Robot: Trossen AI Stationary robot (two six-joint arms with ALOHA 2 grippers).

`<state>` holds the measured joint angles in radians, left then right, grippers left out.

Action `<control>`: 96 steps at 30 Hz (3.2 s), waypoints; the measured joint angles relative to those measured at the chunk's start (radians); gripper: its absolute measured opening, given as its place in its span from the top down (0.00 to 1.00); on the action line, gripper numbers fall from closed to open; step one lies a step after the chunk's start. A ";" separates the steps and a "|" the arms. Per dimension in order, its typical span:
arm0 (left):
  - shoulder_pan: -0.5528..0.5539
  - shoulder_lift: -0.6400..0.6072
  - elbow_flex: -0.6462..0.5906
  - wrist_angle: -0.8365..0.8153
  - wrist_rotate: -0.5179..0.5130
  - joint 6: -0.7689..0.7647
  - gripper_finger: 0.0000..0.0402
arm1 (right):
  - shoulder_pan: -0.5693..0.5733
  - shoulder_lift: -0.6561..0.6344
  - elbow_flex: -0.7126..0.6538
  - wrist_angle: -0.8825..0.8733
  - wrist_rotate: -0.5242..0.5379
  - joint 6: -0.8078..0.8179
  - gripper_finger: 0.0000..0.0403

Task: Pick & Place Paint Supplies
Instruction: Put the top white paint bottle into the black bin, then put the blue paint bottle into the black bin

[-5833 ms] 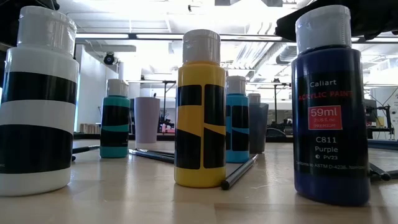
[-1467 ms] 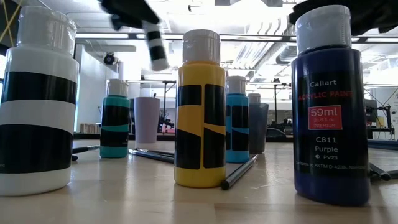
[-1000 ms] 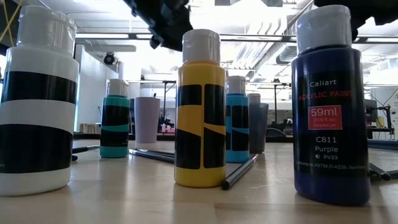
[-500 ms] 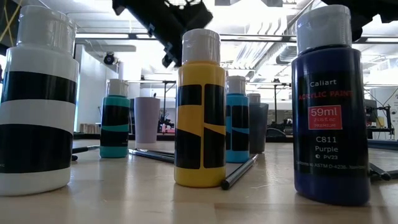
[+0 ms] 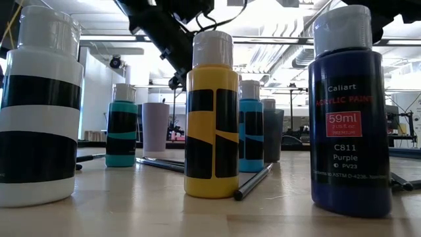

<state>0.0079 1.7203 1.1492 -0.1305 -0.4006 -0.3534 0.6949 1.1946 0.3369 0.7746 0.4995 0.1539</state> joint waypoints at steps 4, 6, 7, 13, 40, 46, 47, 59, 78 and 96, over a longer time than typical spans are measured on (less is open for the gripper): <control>0.014 0.000 0.000 0.001 0.028 -0.019 0.68 | 0.000 0.000 0.000 -0.001 0.000 -0.001 0.84; 0.012 0.000 0.000 0.001 0.035 -0.018 0.68 | 0.000 0.000 0.000 -0.001 0.000 -0.001 0.84; 0.012 0.000 0.000 0.001 0.040 -0.019 0.68 | 0.000 0.000 0.000 -0.002 0.000 -0.001 0.84; 0.012 0.018 -0.001 -0.003 0.047 -0.042 0.68 | 0.000 0.000 0.000 -0.007 0.000 -0.001 0.84; 0.011 0.063 0.002 0.009 0.044 -0.077 0.68 | -0.001 0.000 0.000 -0.008 -0.001 -0.001 0.84; 0.011 0.063 0.002 0.011 0.057 -0.076 0.68 | -0.001 0.000 0.000 -0.012 -0.001 -0.001 0.84; 0.011 0.063 0.002 0.011 0.060 -0.075 0.68 | -0.001 0.000 0.000 -0.012 -0.001 -0.001 0.84; 0.011 0.063 0.001 0.011 0.073 -0.023 0.66 | -0.001 0.000 0.000 -0.012 -0.002 -0.001 0.84; 0.012 0.011 0.054 -0.024 0.084 0.092 0.37 | -0.001 0.000 0.000 -0.017 -0.004 -0.001 0.84; 0.006 0.006 0.279 -0.432 0.155 0.089 0.37 | 0.000 0.000 0.000 -0.017 -0.004 0.000 0.84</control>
<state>0.0135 1.7267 1.4286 -0.5627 -0.2457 -0.2640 0.6945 1.1950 0.3367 0.7574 0.4957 0.1541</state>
